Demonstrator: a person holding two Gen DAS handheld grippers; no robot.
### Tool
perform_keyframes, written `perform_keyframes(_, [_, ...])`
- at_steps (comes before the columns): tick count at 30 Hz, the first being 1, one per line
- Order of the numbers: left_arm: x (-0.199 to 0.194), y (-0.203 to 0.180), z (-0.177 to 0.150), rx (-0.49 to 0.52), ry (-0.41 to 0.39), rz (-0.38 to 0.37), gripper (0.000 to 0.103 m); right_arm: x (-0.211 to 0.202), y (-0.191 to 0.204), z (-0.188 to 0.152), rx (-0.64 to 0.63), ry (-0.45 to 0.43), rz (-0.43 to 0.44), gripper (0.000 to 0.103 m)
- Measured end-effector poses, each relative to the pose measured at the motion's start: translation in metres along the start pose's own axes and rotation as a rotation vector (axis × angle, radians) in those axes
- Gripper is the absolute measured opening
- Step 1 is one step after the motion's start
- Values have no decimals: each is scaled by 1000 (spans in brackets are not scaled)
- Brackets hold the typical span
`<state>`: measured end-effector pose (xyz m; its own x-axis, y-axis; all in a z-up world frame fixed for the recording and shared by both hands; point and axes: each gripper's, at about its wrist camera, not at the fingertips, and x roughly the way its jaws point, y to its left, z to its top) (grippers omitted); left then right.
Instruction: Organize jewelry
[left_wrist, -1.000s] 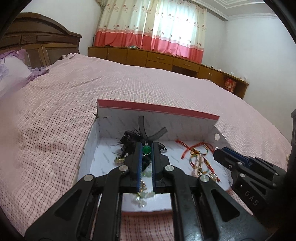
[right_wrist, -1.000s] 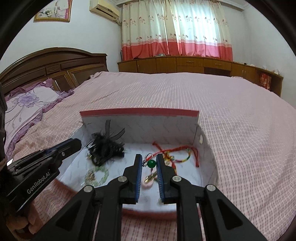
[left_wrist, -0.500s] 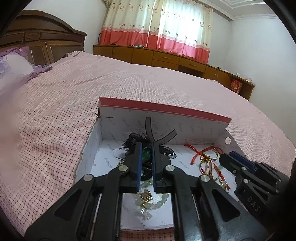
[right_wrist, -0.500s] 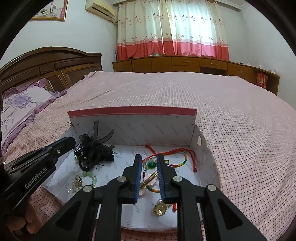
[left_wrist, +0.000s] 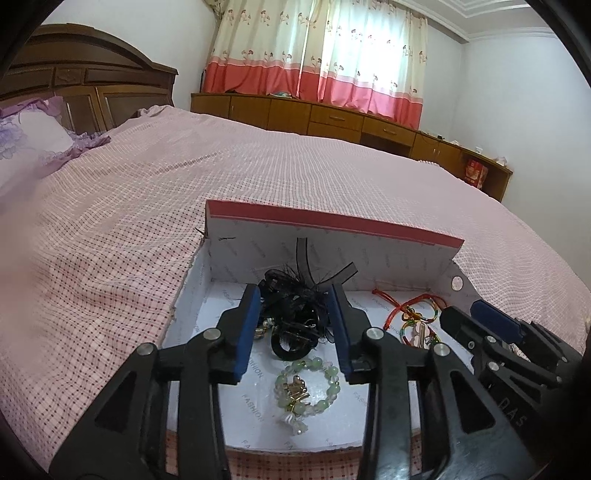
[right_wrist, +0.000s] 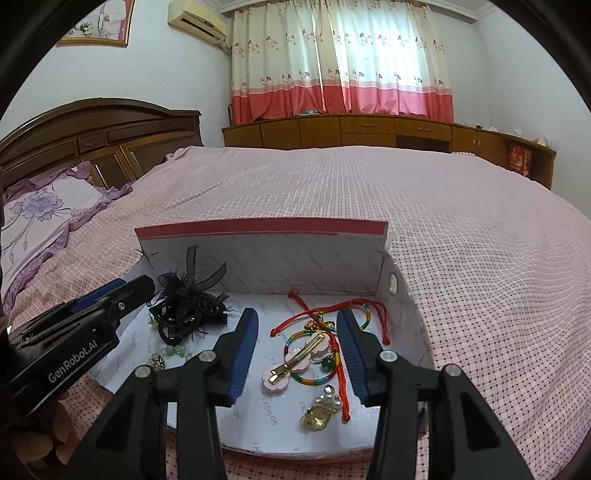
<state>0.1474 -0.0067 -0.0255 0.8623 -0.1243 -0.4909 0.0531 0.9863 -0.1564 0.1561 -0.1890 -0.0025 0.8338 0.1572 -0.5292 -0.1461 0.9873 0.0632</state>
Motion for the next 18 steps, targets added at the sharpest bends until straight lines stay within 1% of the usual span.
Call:
perform_keyframes(6, [-15, -4, 1, 12, 7, 0, 40, -14, 1, -2, 21, 2, 9, 48])
perform_keyframes(8, [-20, -5, 1, 15, 13, -2, 42, -21, 2, -4, 24, 1, 11, 48])
perform_keyframes(12, [-36, -4, -2, -3, 13, -5, 47, -37, 3, -8, 42, -10, 18, 48])
perform_keyframes(18, [-59, -4, -9, -8, 19, -1, 49, -64, 4, -14, 56, -20, 27, 50])
